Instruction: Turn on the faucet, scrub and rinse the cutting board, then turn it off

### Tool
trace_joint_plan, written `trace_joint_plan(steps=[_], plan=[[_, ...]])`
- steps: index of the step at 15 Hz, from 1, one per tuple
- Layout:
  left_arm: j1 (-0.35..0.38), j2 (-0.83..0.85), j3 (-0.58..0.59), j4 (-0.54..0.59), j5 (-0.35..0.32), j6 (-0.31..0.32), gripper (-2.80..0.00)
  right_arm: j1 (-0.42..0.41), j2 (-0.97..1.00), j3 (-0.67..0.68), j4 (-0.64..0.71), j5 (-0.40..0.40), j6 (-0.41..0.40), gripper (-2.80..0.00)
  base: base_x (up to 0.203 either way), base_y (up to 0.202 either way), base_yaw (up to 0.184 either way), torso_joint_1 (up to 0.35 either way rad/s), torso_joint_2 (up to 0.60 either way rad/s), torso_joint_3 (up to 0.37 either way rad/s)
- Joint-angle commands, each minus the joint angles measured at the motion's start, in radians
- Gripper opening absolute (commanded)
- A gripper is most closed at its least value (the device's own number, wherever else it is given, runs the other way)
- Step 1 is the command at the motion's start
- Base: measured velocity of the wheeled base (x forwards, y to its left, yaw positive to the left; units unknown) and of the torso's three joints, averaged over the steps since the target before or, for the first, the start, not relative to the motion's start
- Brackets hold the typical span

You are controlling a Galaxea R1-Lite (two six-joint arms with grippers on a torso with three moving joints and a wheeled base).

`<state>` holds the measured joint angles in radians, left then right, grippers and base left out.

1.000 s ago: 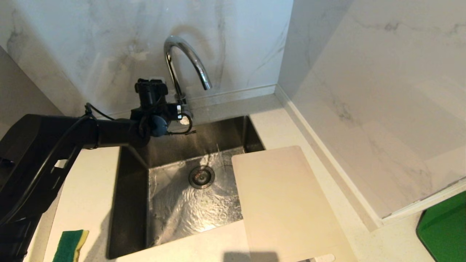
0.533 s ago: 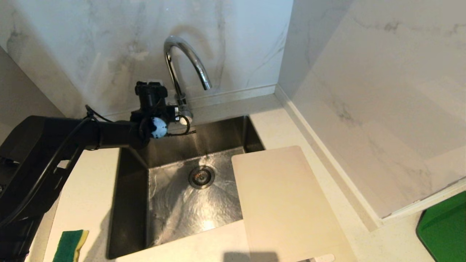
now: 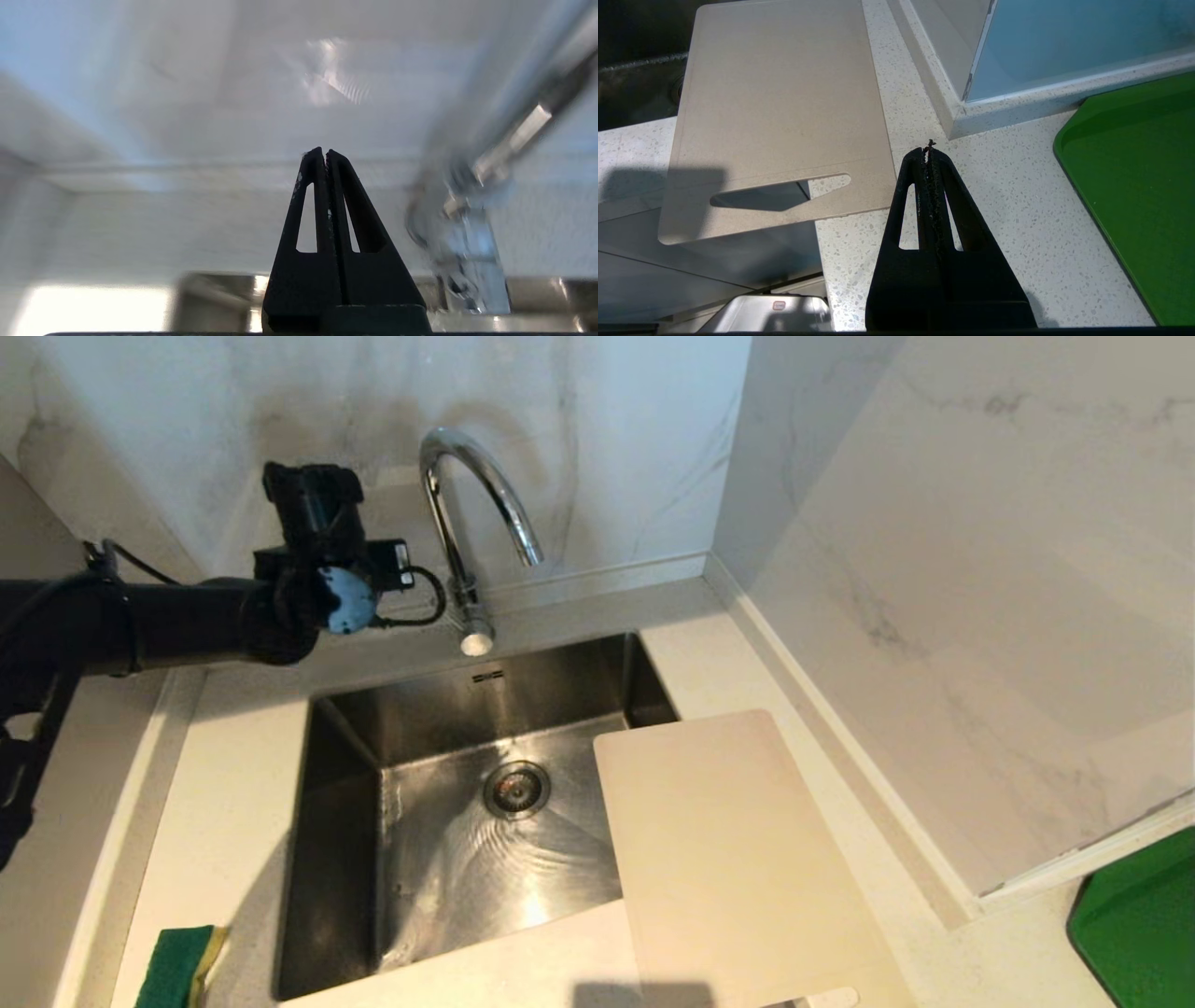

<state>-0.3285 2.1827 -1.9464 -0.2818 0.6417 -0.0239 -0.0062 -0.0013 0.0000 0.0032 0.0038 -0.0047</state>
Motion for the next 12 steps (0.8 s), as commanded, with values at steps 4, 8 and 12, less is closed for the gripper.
trace_joint_plan(steps=[4, 8, 12], plan=[[0.023, -0.291, 0.025, 0.189, -0.017, -0.041, -2.80, 0.000, 0.000, 0.000, 0.000, 0.001, -0.001, -2.80, 0.000, 0.000, 0.000, 0.000, 0.00, 0.000], [-0.011, -0.547, 0.208, 0.391, -0.058, -0.113, -2.80, 0.000, 0.000, 0.000, 0.000, 0.001, 0.000, -2.80, 0.000, 0.000, 0.000, 0.000, 0.00, 0.000], [-0.042, -0.800, 0.441, 0.463, -0.117, -0.138, -2.80, 0.000, 0.001, 0.000, 0.000, 0.001, 0.000, -2.80, 0.000, 0.000, 0.000, 0.000, 0.00, 0.000]])
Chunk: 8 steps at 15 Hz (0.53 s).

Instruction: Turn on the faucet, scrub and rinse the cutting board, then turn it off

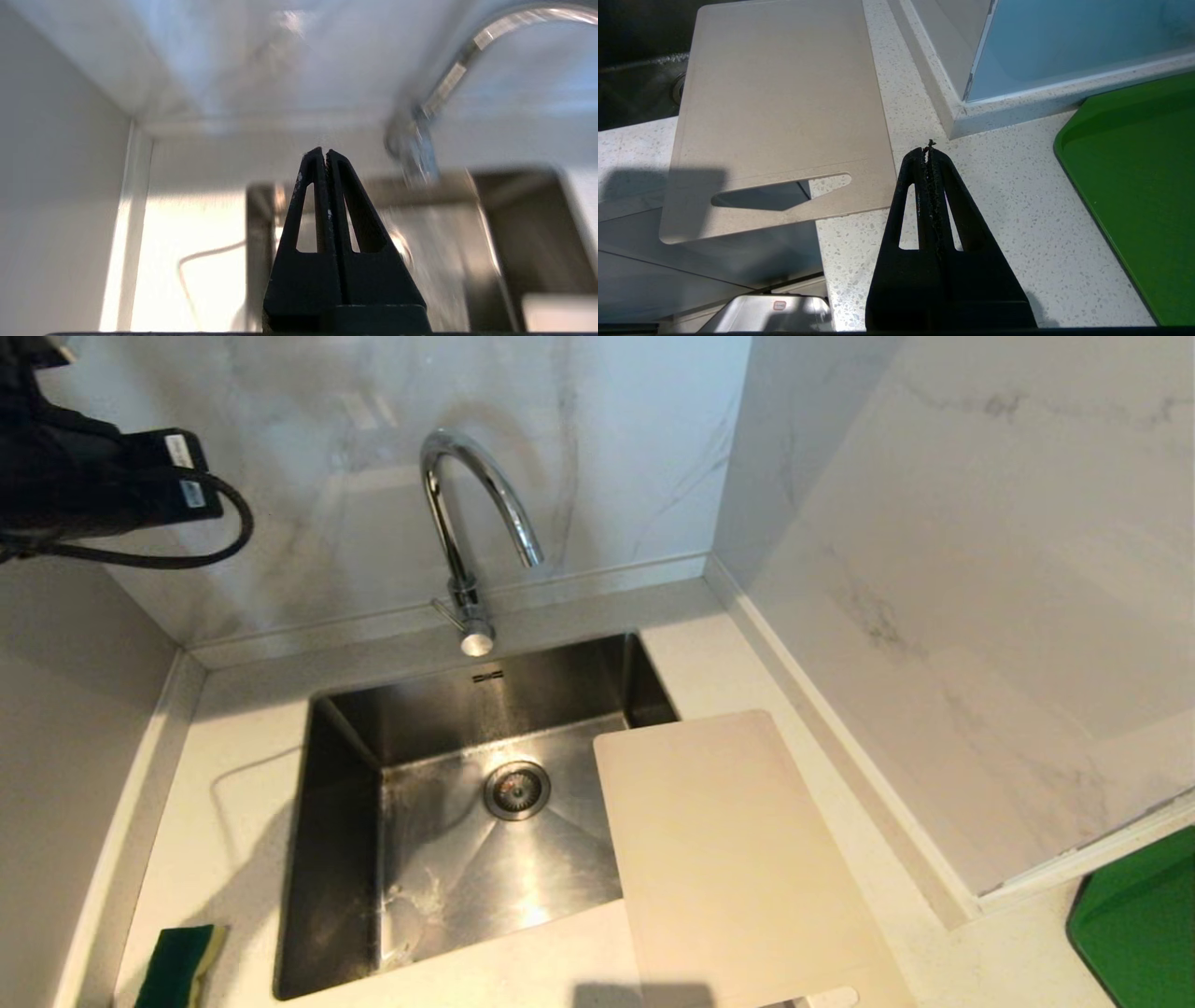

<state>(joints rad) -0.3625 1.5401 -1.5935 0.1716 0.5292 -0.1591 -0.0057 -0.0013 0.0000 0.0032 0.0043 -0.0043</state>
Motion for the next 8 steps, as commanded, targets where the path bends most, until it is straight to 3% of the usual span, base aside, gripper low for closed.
trace_joint_plan(steps=[1, 4, 6, 8], plan=[[-0.007, -0.207, 0.153, 0.019, -0.012, -0.001, -2.80, 0.000, 0.000, 0.000, 0.000, 0.000, 0.000, -2.80, 0.000, 0.000, 0.000, 0.000, 0.00, 0.000], [0.029, -0.346, 0.333, 0.027, -0.021, 0.027, -2.80, 0.000, 0.001, 0.000, 0.000, 0.000, 0.000, -2.80, 0.000, 0.000, 0.000, 0.000, 0.00, 0.000], [0.113, -0.368, 0.393, 0.027, -0.023, 0.032, -2.80, 0.000, 0.000, 0.000, 0.000, 0.000, 0.000, -2.80, 0.000, 0.000, 0.000, 0.000, 0.00, 0.000], [0.212, -0.393, 0.456, 0.025, -0.089, 0.030, -2.80, 0.000, 0.000, 0.000, 0.000, 0.000, 0.000, -2.80, 0.000, 0.000, 0.000, 0.000, 0.00, 0.000]])
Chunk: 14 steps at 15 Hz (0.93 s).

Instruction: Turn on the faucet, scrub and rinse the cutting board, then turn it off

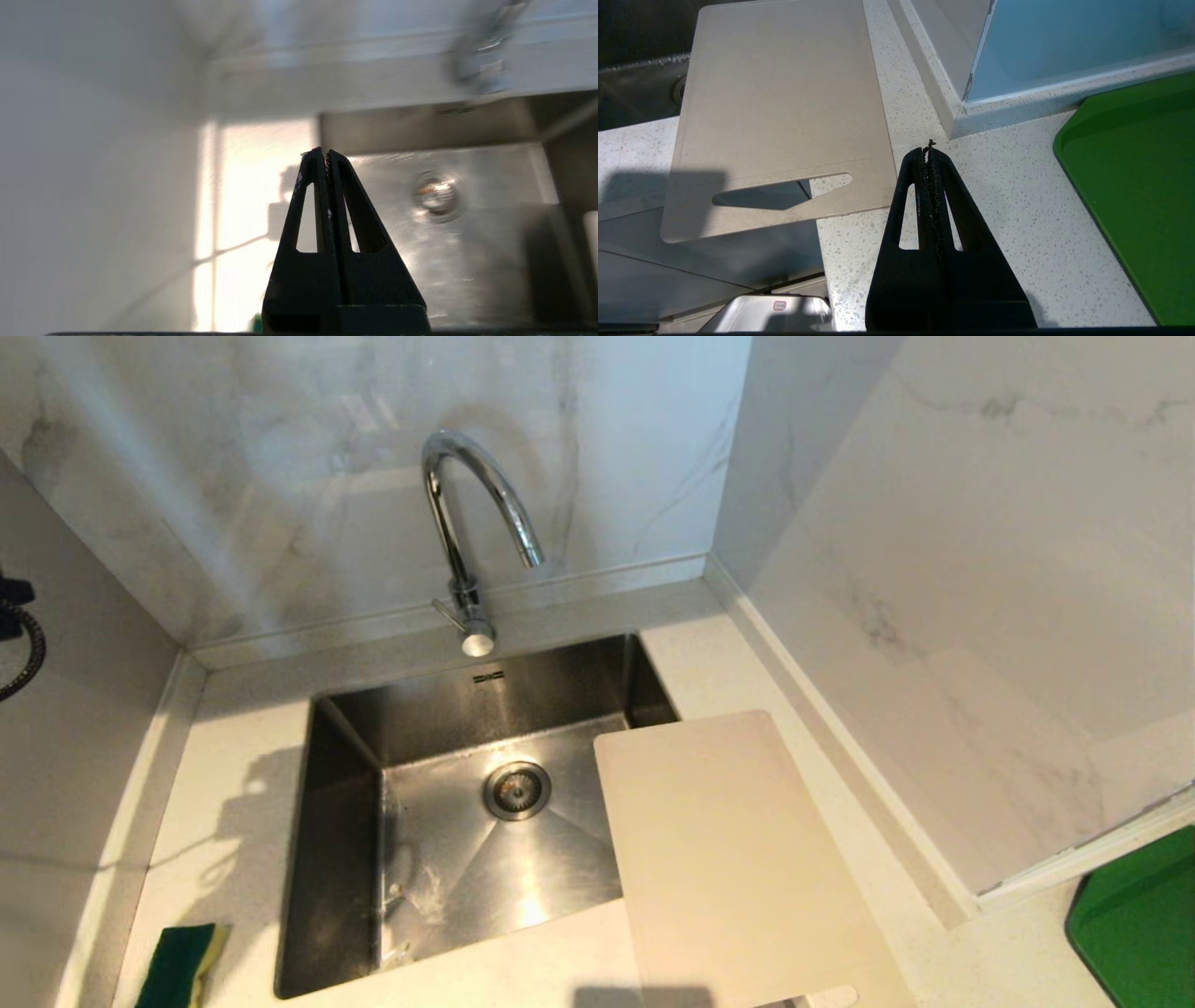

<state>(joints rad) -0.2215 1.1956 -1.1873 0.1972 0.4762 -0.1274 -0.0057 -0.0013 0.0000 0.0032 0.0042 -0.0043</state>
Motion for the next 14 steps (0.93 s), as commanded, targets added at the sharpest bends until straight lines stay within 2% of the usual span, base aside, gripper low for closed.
trace_joint_plan(steps=[1, 2, 3, 6, 8, 11, 13, 14], plan=[[0.125, -0.084, 0.095, -0.002, -0.125, 0.003, -2.80, 0.000, 0.000, 0.000, 0.000, 0.000, 0.000, -2.80, 0.000, 0.000, 0.000, 0.000, 0.00, 0.000], [0.170, -0.124, 0.140, -0.003, -0.227, 0.008, -2.80, 0.000, 0.001, 0.000, 0.000, 0.000, 0.000, -2.80, 0.000, 0.000, 0.000, 0.000, 0.00, 0.000], [0.189, -0.151, 0.179, -0.004, -0.269, 0.012, -2.80, 0.000, 0.000, 0.000, 0.000, 0.000, -0.002, -2.80, 0.000, 0.000, 0.000, 0.000, 0.00, 0.000], [0.181, -0.243, 0.356, -0.038, -0.297, 0.032, -2.80, 0.000, 0.000, 0.000, 0.000, 0.000, -0.002, -2.80, 0.000, 0.000, 0.000, 0.000, 0.00, 0.000], [0.174, -0.344, 0.525, -0.107, -0.325, 0.061, -2.80, 0.000, 0.000, 0.000, 0.000, 0.000, -0.002, -2.80, 0.000, 0.000, 0.000, 0.000, 0.00, 0.000], [0.170, -0.519, 0.744, -0.152, -0.341, 0.089, -2.80, 0.000, 0.000, 0.000, 0.000, 0.000, -0.002, -2.80, 0.000, 0.000, 0.000, 0.000, 0.00, 0.000], [0.171, -0.588, 0.851, -0.160, -0.339, 0.082, -2.80, 0.000, 0.000, 0.000, 0.000, 0.000, 0.000, -2.80, 0.000, 0.000, 0.000, 0.000, 0.00, 0.000], [0.172, -0.627, 0.867, -0.158, -0.337, 0.077, -2.80, 0.000, 0.000, 0.000, 0.000, 0.000, 0.000, -2.80, 0.000, 0.000, 0.000, 0.000, 0.00, 0.000]])
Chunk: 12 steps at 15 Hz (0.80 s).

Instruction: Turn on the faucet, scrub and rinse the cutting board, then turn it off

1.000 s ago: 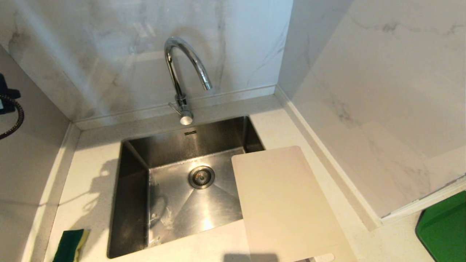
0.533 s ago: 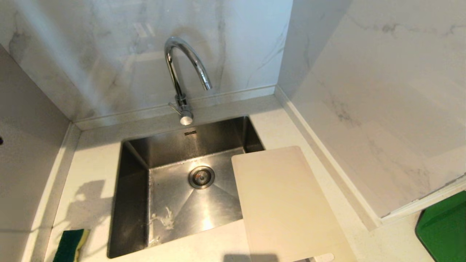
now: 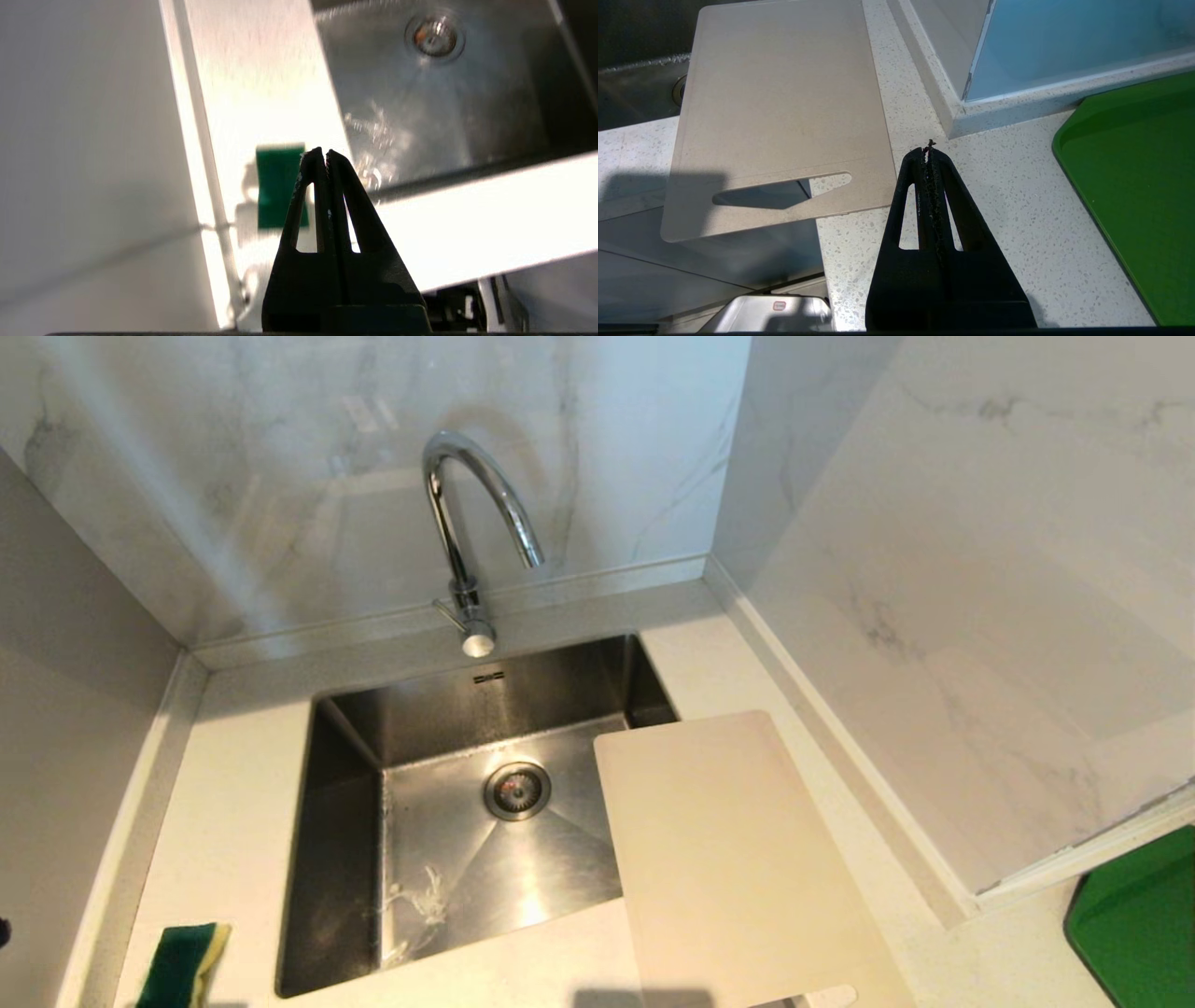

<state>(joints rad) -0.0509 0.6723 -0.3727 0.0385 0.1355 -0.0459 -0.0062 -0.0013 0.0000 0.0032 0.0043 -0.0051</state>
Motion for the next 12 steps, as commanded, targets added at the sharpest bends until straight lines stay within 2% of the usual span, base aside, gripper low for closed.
trace_joint_plan(steps=[1, 3, 5, 8, 9, 11, 12], plan=[[0.002, -0.140, 0.060, 0.011, 0.004, -0.007, -2.80, 0.000, 0.000, 0.000, 0.000, 0.000, -0.001, -2.80, 0.000, 0.000, 0.000, 0.000, 0.00, 0.000], [0.027, -0.187, 0.078, 0.082, 0.009, -0.015, -2.80, 0.000, 0.000, 0.000, 0.000, 0.000, 0.000, -2.80, 0.000, 0.000, 0.000, 0.000, 0.00, 0.000], [0.032, -0.221, 0.117, 0.081, 0.001, -0.017, -2.80, 0.000, 0.000, 0.000, 0.000, 0.000, -0.001, -2.80, 0.000, 0.000, 0.000, 0.000, 0.00, 0.000], [0.029, -0.292, 0.176, 0.081, -0.067, -0.006, -2.80, 0.000, 0.000, 0.000, 0.000, 0.000, 0.000, -2.80, 0.000, 0.000, 0.000, 0.000, 0.00, 0.000], [0.029, -0.303, 0.196, 0.080, -0.076, 0.016, -2.80, 0.000, 0.000, 0.000, 0.000, 0.000, 0.000, -2.80, 0.000, 0.000, 0.000, 0.000, 0.00, 0.000], [0.047, -0.309, 0.216, 0.080, -0.073, 0.022, -2.80, 0.000, 0.000, 0.000, 0.000, 0.000, 0.000, -2.80, 0.000, 0.000, 0.000, 0.000, 0.00, 0.000], [0.079, -0.312, 0.223, 0.081, -0.074, 0.022, -2.80, 0.000, 0.000, 0.000, 0.000, 0.000, -0.001, -2.80, 0.000, 0.000, 0.000, 0.000, 0.00, 0.000]])
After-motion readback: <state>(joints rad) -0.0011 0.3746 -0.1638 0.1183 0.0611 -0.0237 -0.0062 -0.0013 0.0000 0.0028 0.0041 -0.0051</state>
